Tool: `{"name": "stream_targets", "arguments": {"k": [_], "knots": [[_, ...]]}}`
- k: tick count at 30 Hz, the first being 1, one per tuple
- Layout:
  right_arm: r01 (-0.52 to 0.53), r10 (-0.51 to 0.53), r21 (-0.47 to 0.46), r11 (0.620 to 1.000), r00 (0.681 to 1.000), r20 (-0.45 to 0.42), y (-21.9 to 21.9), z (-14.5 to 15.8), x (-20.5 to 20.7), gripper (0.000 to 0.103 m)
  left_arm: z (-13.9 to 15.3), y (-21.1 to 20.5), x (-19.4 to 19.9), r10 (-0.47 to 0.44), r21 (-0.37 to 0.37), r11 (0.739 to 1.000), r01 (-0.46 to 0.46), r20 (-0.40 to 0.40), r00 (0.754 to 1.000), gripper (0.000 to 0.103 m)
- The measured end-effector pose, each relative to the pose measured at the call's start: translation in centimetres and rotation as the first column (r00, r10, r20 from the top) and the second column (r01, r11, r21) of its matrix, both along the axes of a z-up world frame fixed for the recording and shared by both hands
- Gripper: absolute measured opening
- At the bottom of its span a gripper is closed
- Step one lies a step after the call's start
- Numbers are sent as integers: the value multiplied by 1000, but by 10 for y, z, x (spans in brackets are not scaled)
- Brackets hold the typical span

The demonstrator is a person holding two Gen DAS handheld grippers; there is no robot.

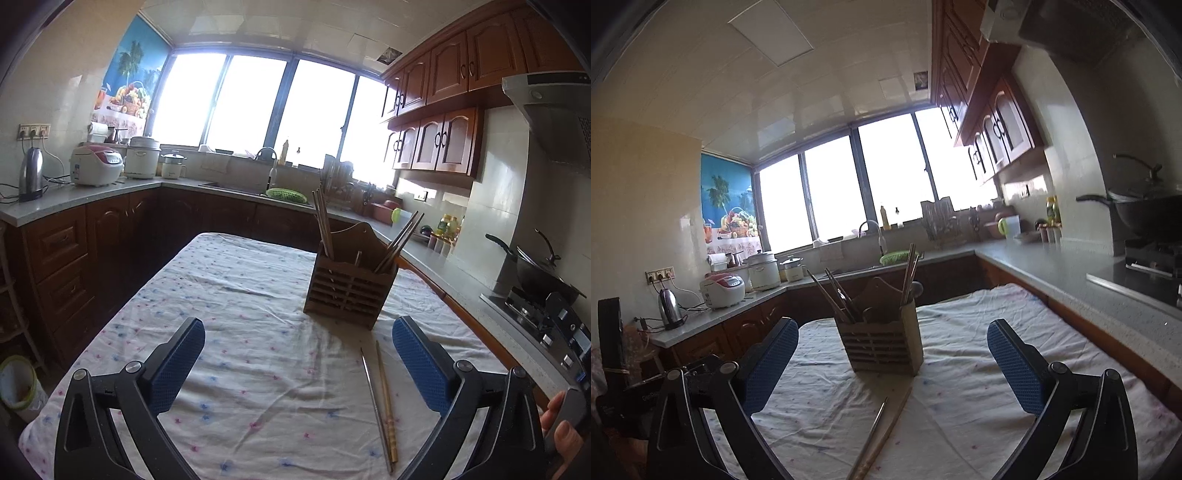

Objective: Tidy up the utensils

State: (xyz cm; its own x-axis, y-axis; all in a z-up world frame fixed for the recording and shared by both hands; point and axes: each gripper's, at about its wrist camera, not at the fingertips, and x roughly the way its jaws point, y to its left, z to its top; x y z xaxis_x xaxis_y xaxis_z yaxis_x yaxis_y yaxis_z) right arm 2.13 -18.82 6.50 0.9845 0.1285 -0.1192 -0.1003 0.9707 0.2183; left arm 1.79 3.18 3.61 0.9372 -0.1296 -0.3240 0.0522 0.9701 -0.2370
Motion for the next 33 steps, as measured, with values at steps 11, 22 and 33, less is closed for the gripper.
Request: {"name": "stream_targets", "arguments": {"k": [11, 22, 33], "knots": [[30, -34, -73, 997, 998, -47, 12, -45, -10, 103, -29, -22, -9, 40, 135, 990, -38, -10, 999, 102], [39, -44, -60, 997, 995, -91, 4, -60, -17, 103, -36, -46, -20, 48, 215, 976, -44, -13, 999, 102], [51, -57, -61, 997, 992, -111, -2, -69, -20, 103, -38, -50, -25, 56, 235, 970, -53, -7, 998, 102]]}}
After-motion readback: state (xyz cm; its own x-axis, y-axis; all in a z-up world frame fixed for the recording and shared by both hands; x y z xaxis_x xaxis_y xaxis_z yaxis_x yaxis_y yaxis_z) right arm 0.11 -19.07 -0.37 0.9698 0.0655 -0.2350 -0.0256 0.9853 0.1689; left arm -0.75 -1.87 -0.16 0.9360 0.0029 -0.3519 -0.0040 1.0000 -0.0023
